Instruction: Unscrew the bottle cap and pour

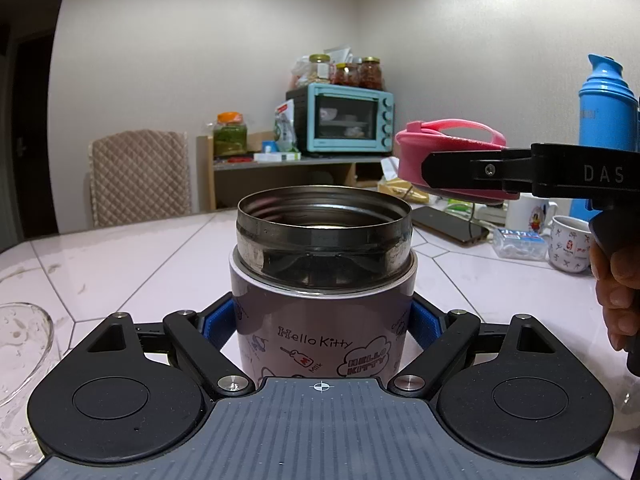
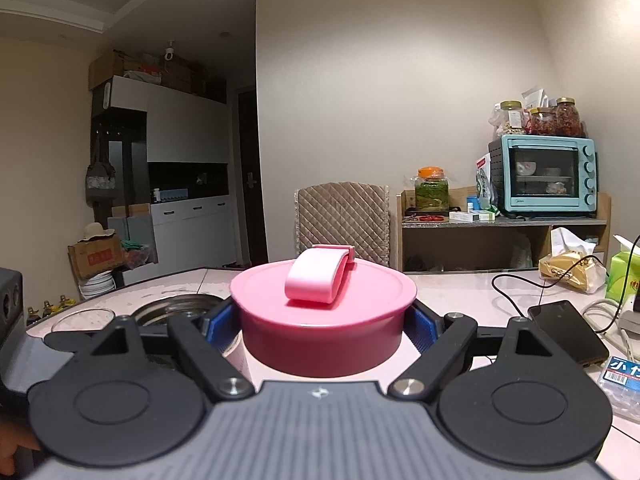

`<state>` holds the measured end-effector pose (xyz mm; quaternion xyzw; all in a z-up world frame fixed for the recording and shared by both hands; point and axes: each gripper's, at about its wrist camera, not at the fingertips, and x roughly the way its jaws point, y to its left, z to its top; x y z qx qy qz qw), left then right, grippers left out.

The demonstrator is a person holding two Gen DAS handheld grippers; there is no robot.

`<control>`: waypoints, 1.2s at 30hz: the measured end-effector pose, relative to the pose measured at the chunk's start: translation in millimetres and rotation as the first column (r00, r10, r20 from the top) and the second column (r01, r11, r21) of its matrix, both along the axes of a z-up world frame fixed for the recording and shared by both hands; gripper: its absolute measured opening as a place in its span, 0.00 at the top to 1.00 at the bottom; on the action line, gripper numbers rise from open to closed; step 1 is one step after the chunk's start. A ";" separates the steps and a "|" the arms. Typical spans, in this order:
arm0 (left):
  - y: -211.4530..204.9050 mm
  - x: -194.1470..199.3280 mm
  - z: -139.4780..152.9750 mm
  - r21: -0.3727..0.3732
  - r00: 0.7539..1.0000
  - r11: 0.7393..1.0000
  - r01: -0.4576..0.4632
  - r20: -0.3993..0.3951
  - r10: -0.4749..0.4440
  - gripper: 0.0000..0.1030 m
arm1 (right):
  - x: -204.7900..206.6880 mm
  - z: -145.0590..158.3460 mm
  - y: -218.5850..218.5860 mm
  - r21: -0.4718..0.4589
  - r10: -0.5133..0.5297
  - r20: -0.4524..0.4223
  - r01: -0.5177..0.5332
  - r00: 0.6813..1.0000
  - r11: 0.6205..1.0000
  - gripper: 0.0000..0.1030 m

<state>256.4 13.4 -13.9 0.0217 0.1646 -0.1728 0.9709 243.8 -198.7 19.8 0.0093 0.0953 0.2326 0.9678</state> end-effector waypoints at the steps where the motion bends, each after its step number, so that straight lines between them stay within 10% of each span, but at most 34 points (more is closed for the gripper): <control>1: 0.3 0.6 -0.1 0.000 1.000 1.000 0.000 0.001 0.000 0.13 | -0.3 -0.1 0.2 -0.001 0.000 -0.001 0.000 1.000 1.000 0.17; 36: 0.6 -3.0 -0.4 0.002 1.000 1.000 0.030 0.002 -0.030 0.00 | 2.7 -6.1 -2.6 -0.005 -0.012 -0.024 0.012 1.000 1.000 0.17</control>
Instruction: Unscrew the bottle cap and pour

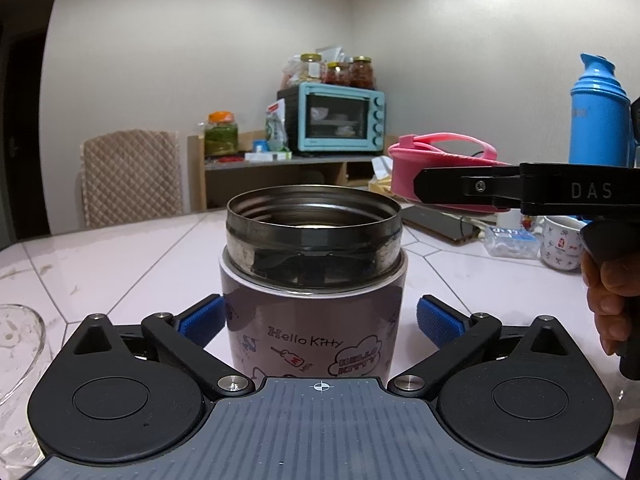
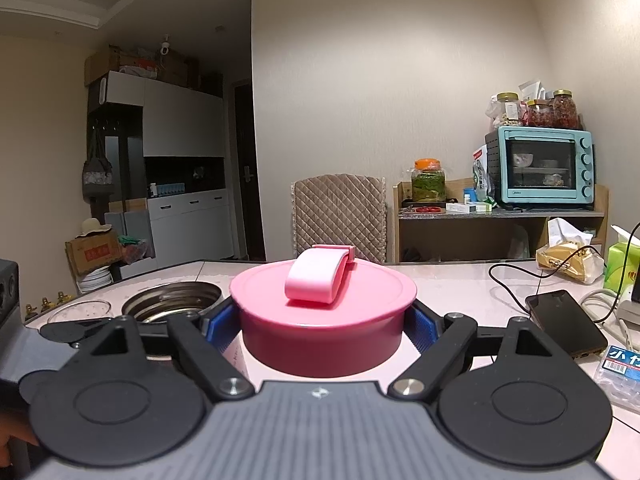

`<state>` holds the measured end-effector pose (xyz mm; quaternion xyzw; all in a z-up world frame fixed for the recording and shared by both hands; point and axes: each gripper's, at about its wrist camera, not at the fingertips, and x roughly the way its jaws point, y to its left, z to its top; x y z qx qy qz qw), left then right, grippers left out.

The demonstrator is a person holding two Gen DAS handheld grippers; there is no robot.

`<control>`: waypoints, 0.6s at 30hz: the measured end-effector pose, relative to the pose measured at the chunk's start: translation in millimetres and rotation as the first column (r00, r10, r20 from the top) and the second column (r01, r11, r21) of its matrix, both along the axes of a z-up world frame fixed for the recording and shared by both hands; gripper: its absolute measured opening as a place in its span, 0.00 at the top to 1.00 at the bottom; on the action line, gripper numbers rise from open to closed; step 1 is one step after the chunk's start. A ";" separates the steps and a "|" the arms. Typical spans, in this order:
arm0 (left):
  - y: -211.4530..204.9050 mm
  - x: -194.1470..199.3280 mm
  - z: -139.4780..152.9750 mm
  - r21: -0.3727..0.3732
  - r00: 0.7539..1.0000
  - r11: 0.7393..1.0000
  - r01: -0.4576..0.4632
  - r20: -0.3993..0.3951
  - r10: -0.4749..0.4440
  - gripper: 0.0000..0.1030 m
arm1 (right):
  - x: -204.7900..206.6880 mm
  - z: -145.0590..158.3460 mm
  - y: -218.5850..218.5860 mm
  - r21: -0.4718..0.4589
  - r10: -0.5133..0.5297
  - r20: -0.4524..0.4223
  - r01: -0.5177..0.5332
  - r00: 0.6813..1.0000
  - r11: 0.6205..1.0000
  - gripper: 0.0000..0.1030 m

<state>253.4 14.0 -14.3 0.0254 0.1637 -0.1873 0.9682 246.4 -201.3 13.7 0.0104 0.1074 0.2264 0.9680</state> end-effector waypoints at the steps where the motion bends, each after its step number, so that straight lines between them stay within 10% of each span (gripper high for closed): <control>1: -0.3 -0.2 0.0 0.000 1.000 1.000 0.001 -0.001 -0.001 0.00 | -0.3 -0.5 -0.4 0.001 -0.001 -0.001 0.001 1.000 1.000 0.17; 18: -1.6 -1.5 -1.9 0.007 1.000 1.000 0.004 -0.006 -0.004 0.00 | 0.0 -4.3 -0.8 -0.014 -0.026 -0.027 0.026 0.999 1.000 0.17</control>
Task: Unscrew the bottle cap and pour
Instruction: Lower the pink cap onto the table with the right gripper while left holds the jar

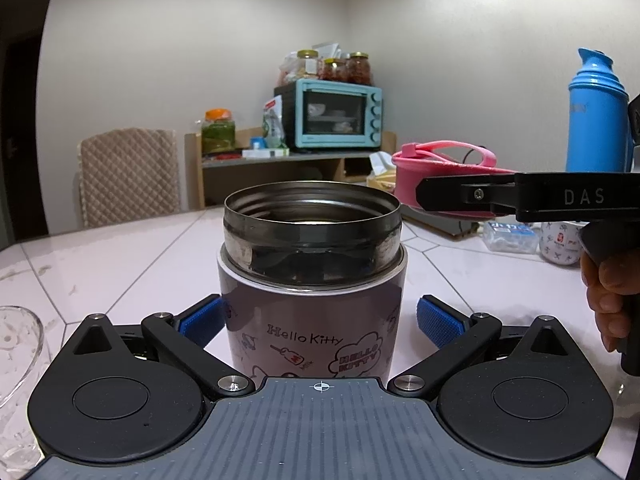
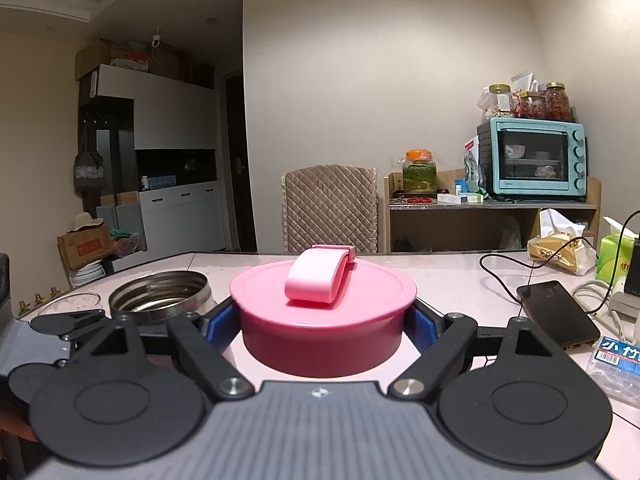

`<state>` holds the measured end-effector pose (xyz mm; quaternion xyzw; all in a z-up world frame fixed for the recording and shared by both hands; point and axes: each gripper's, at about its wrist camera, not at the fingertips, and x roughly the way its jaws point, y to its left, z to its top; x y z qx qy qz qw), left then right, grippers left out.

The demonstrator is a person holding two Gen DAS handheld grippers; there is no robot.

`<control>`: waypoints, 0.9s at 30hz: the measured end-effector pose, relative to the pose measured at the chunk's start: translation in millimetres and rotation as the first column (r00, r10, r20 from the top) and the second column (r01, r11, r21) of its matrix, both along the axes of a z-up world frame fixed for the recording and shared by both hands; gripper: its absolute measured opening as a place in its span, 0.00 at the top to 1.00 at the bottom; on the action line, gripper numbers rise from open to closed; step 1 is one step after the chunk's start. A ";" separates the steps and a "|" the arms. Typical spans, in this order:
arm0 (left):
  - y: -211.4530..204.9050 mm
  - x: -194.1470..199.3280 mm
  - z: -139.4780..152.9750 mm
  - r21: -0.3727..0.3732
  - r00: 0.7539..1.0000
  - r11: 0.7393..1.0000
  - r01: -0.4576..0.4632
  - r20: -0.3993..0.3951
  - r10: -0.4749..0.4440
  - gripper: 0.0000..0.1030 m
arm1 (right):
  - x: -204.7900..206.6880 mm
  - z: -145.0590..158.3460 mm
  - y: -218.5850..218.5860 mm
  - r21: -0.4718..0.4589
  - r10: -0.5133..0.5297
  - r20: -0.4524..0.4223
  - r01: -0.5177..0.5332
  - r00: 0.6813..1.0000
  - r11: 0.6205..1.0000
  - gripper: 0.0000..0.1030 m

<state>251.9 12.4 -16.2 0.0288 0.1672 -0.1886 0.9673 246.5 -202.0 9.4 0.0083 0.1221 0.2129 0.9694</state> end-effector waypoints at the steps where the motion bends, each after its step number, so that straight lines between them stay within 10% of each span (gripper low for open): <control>1: -0.1 0.0 -0.1 0.001 1.000 1.000 0.001 -0.001 -0.001 0.00 | -0.1 -0.3 0.2 -0.001 -0.001 -0.001 0.001 1.000 1.000 0.17; 27: 8.0 -10.8 0.0 0.015 1.000 1.000 0.005 -0.010 -0.005 0.00 | 2.4 -15.4 0.5 -0.036 -0.022 -0.069 0.019 0.997 0.999 0.17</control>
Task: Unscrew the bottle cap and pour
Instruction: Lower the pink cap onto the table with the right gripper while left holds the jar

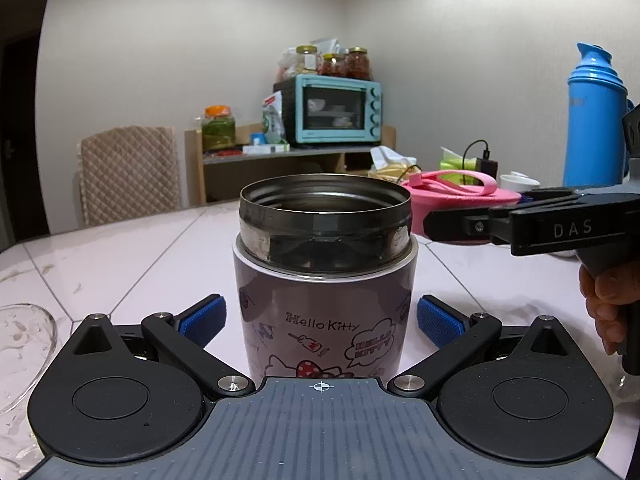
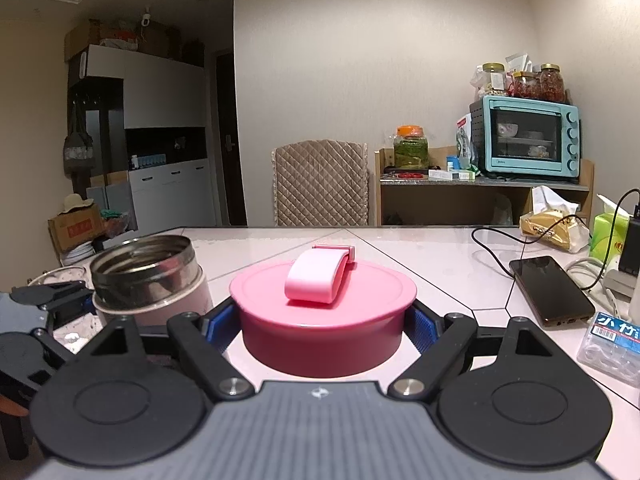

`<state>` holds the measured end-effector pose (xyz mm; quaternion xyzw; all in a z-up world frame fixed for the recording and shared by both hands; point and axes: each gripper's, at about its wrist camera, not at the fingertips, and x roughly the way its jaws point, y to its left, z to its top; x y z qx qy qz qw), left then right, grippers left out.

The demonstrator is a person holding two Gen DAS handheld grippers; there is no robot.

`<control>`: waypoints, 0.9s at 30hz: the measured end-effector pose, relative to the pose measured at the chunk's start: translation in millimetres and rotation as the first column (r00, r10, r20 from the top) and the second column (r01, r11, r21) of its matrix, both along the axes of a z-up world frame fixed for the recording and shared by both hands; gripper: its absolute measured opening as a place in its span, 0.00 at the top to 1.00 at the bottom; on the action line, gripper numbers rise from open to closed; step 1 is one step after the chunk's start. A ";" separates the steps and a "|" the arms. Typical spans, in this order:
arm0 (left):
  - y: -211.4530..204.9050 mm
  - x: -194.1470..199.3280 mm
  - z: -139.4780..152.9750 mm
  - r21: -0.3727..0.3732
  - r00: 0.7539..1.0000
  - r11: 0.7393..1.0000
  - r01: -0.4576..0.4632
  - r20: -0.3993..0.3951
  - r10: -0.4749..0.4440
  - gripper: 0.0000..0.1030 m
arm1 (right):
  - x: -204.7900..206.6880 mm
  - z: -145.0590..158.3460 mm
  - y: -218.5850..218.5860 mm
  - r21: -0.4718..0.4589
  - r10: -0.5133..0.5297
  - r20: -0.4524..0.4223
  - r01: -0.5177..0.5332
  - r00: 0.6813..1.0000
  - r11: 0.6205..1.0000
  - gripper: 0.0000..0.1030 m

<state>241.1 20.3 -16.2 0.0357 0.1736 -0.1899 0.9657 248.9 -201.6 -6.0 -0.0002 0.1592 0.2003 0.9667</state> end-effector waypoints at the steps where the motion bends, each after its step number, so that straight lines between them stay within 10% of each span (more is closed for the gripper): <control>1: 0.2 -0.1 0.1 0.000 1.000 1.000 0.000 0.000 0.000 0.00 | -0.6 -0.9 -0.3 -0.002 -0.001 -0.002 0.001 1.000 1.000 0.17; 27: -1.7 -0.3 2.4 0.000 1.000 1.000 0.023 -0.015 -0.023 0.00 | -4.2 -13.5 0.7 -0.040 -0.009 -0.054 0.007 0.998 0.999 0.17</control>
